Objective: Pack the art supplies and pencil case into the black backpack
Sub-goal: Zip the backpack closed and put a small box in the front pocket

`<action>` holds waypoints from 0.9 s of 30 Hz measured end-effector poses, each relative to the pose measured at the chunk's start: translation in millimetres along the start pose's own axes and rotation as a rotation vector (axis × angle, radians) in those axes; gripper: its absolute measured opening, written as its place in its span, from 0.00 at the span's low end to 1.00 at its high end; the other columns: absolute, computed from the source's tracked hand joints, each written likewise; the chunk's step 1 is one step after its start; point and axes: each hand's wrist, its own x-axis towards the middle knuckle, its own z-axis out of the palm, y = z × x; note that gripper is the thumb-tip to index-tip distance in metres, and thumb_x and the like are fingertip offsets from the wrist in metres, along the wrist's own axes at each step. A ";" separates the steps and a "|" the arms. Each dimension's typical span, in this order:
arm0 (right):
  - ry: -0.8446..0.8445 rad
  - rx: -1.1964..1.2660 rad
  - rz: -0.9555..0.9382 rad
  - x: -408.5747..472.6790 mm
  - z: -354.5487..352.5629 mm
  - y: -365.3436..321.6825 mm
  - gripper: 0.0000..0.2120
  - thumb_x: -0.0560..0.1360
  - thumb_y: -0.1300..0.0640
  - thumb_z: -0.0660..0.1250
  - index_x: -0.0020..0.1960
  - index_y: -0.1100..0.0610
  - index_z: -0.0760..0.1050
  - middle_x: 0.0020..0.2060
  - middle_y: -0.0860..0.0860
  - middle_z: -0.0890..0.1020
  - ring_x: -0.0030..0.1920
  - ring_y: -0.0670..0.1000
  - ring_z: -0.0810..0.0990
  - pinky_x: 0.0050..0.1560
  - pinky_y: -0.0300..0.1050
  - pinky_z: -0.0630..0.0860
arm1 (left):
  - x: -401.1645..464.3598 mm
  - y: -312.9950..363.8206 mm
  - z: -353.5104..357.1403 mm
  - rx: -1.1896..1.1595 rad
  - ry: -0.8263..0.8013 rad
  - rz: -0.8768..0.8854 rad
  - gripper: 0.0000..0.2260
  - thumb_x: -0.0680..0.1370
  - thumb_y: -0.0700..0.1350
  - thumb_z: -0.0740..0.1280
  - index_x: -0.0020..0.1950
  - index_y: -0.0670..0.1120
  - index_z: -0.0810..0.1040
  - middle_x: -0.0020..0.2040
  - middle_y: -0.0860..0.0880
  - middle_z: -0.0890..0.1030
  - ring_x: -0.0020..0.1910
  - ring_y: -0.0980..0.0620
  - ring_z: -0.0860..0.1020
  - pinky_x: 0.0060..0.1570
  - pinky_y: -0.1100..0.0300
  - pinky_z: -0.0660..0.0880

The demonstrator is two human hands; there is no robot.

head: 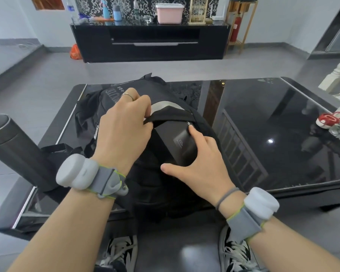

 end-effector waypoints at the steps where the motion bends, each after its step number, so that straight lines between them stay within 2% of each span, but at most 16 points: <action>1: 0.004 -0.001 0.006 0.8 -0.4 0.7 0.55 0.59 0.34 0.77 0.78 0.39 0.51 0.65 0.43 0.63 0.68 0.45 0.65 0.63 0.37 0.65 | -3.4 1.6 -1.3 0.031 -0.008 0.010 0.07 0.73 0.37 0.67 0.45 0.46 0.70 0.48 0.50 0.72 0.37 0.41 0.73 0.35 0.52 0.69; 6: 0.087 -0.075 0.014 -2.0 11.5 -4.2 0.54 0.58 0.33 0.75 0.77 0.39 0.51 0.64 0.46 0.62 0.69 0.51 0.64 0.66 0.50 0.72 | -18.6 2.4 -1.6 0.165 -0.094 -0.008 0.11 0.72 0.33 0.64 0.49 0.45 0.67 0.48 0.47 0.70 0.39 0.43 0.68 0.33 0.52 0.64; 12: 0.125 -0.271 0.010 0.2 17.4 -27.9 0.50 0.60 0.33 0.71 0.76 0.45 0.54 0.61 0.50 0.61 0.67 0.56 0.62 0.56 0.49 0.72 | -21.0 7.5 -5.7 0.160 -0.028 0.116 0.12 0.68 0.31 0.65 0.44 0.44 0.66 0.42 0.47 0.68 0.38 0.45 0.64 0.31 0.54 0.61; 14: 0.141 -0.284 0.020 6.0 15.5 -34.0 0.46 0.59 0.32 0.70 0.71 0.47 0.59 0.58 0.51 0.63 0.64 0.57 0.65 0.54 0.49 0.74 | -21.0 8.2 -4.4 0.148 -0.026 0.166 0.13 0.67 0.31 0.65 0.43 0.44 0.65 0.41 0.48 0.67 0.37 0.46 0.65 0.30 0.55 0.61; 18: 0.165 -0.281 0.031 20.4 11.2 -43.4 0.36 0.57 0.28 0.69 0.55 0.50 0.68 0.54 0.51 0.66 0.59 0.56 0.68 0.52 0.52 0.77 | -20.6 12.0 0.4 0.160 0.005 0.203 0.17 0.66 0.30 0.64 0.44 0.47 0.61 0.41 0.49 0.64 0.37 0.48 0.63 0.29 0.58 0.57; 20: 0.188 -0.194 -0.003 22.4 12.5 -42.8 0.36 0.58 0.28 0.69 0.55 0.51 0.69 0.57 0.50 0.66 0.61 0.55 0.67 0.55 0.50 0.76 | -20.1 10.9 2.0 0.169 0.002 0.179 0.17 0.66 0.31 0.64 0.44 0.47 0.61 0.42 0.49 0.64 0.38 0.48 0.63 0.29 0.57 0.58; 23: 0.172 0.039 -0.076 18.5 11.2 -35.0 0.42 0.60 0.33 0.73 0.67 0.53 0.68 0.62 0.48 0.66 0.66 0.49 0.65 0.66 0.46 0.70 | -17.4 -0.8 -0.9 0.164 -0.007 0.102 0.14 0.67 0.32 0.64 0.45 0.46 0.64 0.43 0.49 0.67 0.41 0.48 0.63 0.31 0.54 0.62; 25: 0.215 0.195 -0.047 16.8 5.7 -25.5 0.40 0.63 0.40 0.77 0.69 0.53 0.68 0.62 0.47 0.69 0.61 0.40 0.70 0.63 0.43 0.73 | -17.0 -6.0 -3.3 0.157 -0.010 0.080 0.12 0.68 0.33 0.65 0.45 0.46 0.66 0.44 0.49 0.68 0.41 0.47 0.64 0.31 0.52 0.64; 27: 0.239 0.356 0.149 16.7 0.2 -15.7 0.36 0.62 0.44 0.79 0.66 0.51 0.69 0.60 0.47 0.72 0.54 0.37 0.75 0.58 0.42 0.76 | -19.2 -5.3 -3.5 0.152 -0.023 0.101 0.12 0.69 0.33 0.65 0.46 0.46 0.66 0.44 0.49 0.68 0.41 0.46 0.66 0.30 0.52 0.65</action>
